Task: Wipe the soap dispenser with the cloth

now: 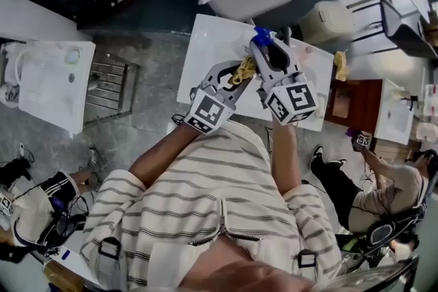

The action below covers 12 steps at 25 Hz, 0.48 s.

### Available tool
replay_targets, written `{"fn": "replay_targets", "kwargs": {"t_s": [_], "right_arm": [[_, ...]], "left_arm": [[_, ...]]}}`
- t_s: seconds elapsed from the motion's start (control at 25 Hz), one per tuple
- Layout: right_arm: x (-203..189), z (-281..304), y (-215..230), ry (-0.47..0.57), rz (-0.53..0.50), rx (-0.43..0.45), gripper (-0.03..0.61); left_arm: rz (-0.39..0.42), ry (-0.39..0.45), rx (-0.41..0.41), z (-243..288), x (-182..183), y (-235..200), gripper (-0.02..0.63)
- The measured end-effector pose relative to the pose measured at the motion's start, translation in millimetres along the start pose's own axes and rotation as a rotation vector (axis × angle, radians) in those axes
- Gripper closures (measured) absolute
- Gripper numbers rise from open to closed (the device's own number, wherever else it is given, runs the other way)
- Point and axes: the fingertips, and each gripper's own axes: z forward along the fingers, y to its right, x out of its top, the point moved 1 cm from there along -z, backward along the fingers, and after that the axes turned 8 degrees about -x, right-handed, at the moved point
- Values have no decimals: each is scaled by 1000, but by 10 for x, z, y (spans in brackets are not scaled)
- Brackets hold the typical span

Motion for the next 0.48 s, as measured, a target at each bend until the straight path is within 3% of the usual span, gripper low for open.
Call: {"fn": "replay_targets", "kwargs": {"t_s": [0.48], "right_arm": [[131,-107,-1,34,0,4,454]], "left_arm": [[0,-15,21,-64,-47,-28,518]]}}
